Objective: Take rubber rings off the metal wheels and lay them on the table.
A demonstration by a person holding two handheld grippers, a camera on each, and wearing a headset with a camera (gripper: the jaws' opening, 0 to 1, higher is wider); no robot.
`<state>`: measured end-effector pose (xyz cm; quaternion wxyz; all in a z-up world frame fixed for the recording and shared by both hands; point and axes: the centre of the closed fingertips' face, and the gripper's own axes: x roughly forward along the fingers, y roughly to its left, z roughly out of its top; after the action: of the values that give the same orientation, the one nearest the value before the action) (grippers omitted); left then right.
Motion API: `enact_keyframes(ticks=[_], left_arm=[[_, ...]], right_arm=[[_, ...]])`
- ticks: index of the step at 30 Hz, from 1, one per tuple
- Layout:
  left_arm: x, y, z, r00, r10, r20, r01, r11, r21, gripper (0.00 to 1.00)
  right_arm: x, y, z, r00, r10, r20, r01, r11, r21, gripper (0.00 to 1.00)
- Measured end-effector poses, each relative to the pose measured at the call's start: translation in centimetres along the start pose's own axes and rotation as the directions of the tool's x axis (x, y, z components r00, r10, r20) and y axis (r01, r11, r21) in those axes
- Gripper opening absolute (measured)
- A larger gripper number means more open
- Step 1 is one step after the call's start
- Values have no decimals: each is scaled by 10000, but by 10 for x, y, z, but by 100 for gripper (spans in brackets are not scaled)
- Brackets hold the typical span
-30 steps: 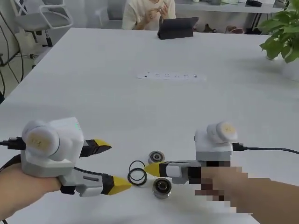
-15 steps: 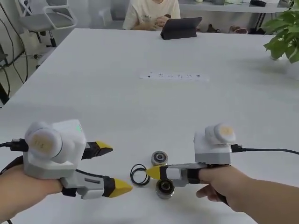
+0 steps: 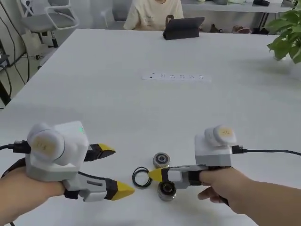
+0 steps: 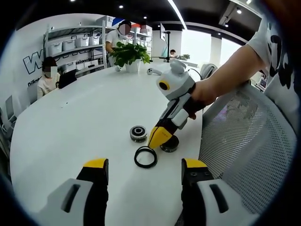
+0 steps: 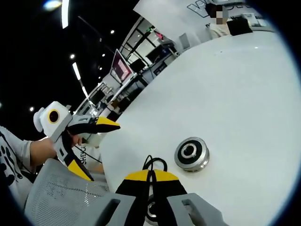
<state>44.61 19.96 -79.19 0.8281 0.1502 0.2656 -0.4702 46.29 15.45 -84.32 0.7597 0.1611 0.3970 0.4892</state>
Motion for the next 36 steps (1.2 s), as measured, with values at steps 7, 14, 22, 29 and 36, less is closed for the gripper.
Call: enact_keyframes(ticks=[7, 14, 22, 29, 36], left_arm=[[-1, -2, -1, 10000, 17, -73, -17, 10000, -21, 60], [1, -2, 1, 9999, -4, -101, 4, 10000, 21, 60], [1, -5, 5, 10000, -28, -36, 28, 10000, -41, 60], [-2, -8, 11, 10000, -10, 36, 10, 10000, -91, 61], [-8, -5, 16, 9997, 180, 178, -177, 9997, -153, 61]], right_arm=[[-1, -3, 0, 9999, -128, -43, 127, 9998, -134, 2], [-6, -4, 1, 9998, -212, 15, 212, 9995, -232, 4], [-14, 3, 6, 9999, -98, 121, 103, 9989, -463, 7], [-24, 10, 12, 9998, 53, 189, -37, 9963, -860, 8], [-37, 16, 20, 9988, 139, 468, -88, 9941, -1082, 11]])
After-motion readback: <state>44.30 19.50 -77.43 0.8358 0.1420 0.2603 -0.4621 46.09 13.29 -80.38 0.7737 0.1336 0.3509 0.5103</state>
